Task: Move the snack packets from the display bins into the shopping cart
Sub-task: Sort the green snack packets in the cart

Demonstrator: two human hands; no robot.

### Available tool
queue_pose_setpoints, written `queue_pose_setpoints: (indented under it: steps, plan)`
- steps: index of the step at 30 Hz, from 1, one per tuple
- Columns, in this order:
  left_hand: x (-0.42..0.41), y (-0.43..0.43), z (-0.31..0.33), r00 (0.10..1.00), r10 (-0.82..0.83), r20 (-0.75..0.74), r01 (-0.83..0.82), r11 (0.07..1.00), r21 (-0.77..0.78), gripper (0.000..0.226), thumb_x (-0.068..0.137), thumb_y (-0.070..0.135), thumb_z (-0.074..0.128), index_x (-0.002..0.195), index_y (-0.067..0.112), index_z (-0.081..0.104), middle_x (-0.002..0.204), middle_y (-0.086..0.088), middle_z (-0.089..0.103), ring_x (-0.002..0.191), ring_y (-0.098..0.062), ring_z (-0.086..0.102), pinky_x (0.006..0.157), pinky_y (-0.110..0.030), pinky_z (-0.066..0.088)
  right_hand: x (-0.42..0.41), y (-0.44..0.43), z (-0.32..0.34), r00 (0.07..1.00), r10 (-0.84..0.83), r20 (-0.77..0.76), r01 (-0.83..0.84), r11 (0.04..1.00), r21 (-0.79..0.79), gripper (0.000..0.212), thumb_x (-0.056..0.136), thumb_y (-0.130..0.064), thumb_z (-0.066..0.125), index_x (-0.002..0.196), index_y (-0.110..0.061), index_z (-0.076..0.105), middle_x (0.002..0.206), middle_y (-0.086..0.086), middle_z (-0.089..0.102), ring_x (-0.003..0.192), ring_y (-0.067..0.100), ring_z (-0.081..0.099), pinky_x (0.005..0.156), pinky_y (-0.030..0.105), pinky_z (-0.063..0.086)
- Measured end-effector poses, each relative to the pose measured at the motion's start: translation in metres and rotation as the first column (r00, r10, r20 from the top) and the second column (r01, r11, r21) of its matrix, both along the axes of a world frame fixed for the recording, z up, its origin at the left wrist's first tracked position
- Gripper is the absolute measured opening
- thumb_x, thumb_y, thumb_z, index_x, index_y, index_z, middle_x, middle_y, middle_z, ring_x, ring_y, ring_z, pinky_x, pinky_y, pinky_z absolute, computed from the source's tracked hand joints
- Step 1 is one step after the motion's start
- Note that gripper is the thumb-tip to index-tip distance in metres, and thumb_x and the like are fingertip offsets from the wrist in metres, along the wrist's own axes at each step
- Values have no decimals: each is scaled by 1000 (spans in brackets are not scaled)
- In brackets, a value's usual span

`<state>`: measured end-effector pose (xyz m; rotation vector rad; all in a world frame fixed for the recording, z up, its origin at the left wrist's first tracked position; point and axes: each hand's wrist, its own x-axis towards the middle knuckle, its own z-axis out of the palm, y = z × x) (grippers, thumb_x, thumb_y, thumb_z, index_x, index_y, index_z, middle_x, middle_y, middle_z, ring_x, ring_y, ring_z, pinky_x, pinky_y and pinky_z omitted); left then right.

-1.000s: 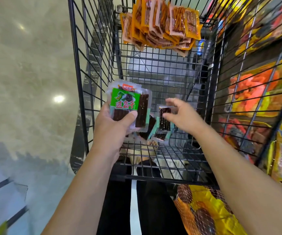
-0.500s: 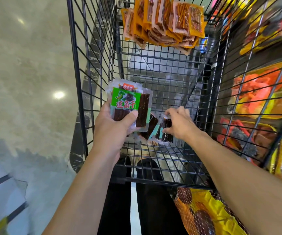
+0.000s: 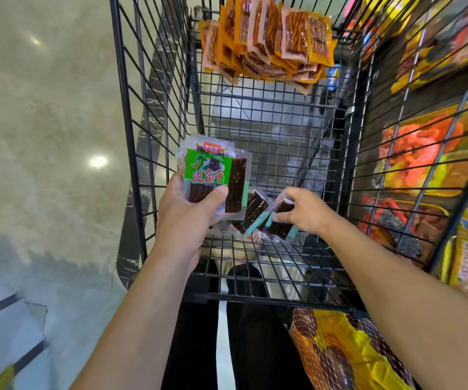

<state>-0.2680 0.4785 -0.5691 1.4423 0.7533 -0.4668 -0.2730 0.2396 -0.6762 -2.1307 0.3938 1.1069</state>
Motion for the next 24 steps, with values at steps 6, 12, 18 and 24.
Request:
queue_pose_setpoints:
  steps: [6, 12, 18, 24]
  plan:
    - [5, -4, 35, 999, -49, 20, 50, 998, -32, 41, 93, 2, 78, 121, 30, 67, 114, 9, 79, 104, -18, 78, 75, -36, 66, -10, -14, 65, 968, -196, 158, 198, 980, 1, 27, 84, -19, 86, 80, -33, 63, 101, -13, 66, 102, 15, 62, 75, 31, 44]
    - [22, -6, 108, 987, -131, 91, 135, 990, -41, 41, 89, 5, 82, 117, 31, 67, 112, 9, 80, 105, -22, 78, 90, -52, 64, -11, -25, 204, 856, -381, 351, 347, 925, 157, 22, 83, -16, 86, 84, -26, 66, 95, -9, 68, 86, 0, 63, 72, 21, 48]
    - [34, 13, 198, 945, -198, 262, 235, 965, -118, 41, 89, 2, 81, 116, 31, 70, 115, 4, 80, 102, -25, 79, 86, -53, 65, -37, -6, 344, 718, -499, 485, 409, 867, 286, 17, 85, -21, 85, 91, -24, 70, 86, -7, 70, 78, 6, 64, 67, 17, 47]
    - [32, 37, 290, 847, -298, 441, 404, 899, -168, 39, 91, 2, 79, 112, 34, 73, 114, 3, 80, 107, -27, 77, 87, -52, 63, -87, 35, 460, 532, -567, 628, 468, 816, 340, 32, 74, -49, 82, 98, -30, 74, 92, -5, 74, 87, 9, 69, 81, 30, 50]
